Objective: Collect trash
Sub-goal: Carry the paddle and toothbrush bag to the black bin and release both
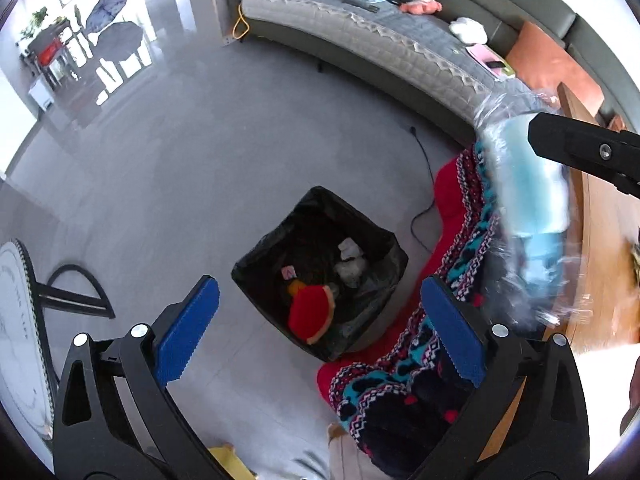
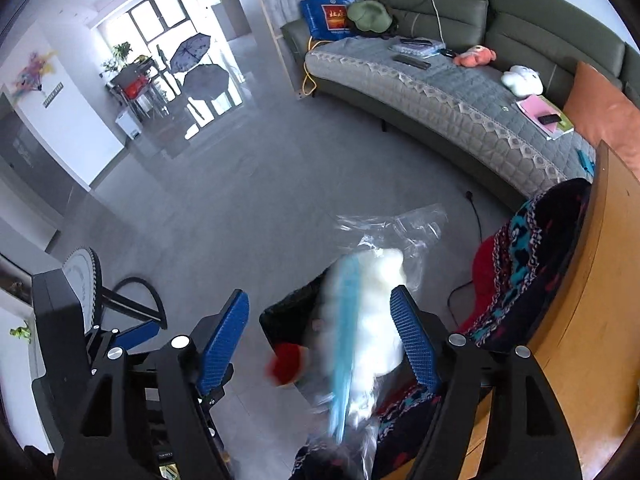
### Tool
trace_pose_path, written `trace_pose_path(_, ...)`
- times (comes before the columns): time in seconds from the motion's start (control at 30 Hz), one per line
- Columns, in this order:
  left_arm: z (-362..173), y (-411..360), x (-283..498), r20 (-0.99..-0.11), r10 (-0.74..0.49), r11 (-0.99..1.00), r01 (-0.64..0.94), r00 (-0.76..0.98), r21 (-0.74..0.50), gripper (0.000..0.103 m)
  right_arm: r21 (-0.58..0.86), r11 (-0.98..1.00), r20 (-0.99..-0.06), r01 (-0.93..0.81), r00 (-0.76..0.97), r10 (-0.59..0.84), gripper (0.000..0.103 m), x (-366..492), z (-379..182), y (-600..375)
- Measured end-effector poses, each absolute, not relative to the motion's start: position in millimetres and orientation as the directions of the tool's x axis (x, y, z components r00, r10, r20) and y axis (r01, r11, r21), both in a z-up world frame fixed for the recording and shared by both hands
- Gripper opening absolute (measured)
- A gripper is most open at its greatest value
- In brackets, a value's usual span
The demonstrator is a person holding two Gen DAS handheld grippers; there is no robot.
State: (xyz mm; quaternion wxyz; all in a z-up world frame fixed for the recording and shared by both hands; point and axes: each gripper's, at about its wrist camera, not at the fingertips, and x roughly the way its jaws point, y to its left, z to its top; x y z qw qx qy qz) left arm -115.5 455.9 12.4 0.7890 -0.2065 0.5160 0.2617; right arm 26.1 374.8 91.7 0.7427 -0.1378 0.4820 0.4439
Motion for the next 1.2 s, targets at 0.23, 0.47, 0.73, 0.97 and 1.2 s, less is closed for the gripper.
trace_pose_path(0.23, 12, 460, -114, -0.921, 0.208, 0.776, -0.628, 0.33, -0.05, 0.098, 0.229, 0.559, -0.833, -0.797, 0.137, 0.536, 0.074, 28, 92, 376)
trace_pose_path(0.47, 16, 459, -117, -0.916, 0.219, 0.773, -0.632, 0.336, -0.047, 0.098, 0.228, 0.562, -0.829, -0.795, 0.144, 0.54, 0.074, 28, 95, 374)
trace_pose_path(0.73, 24, 452, -118, -0.912, 0.215, 0.782, -0.621, 0.349, -0.053, 0.098, 0.232, 0.575, -0.821, -0.784, 0.158, 0.548, 0.074, 25, 103, 362)
trace_pose_path(0.97, 40, 435, -111, -0.898, 0.22, 0.807, -0.588, 0.38, -0.051, 0.098, 0.245, 0.595, -0.802, -0.765, 0.185, 0.568, 0.074, 27, 117, 338)
trace_pose_path(1.2, 60, 398, -90, -0.881, 0.203, 0.851, -0.522, 0.428, -0.058, 0.098, 0.245, 0.647, -0.786, -0.722, 0.243, 0.569, 0.074, 38, 133, 287)
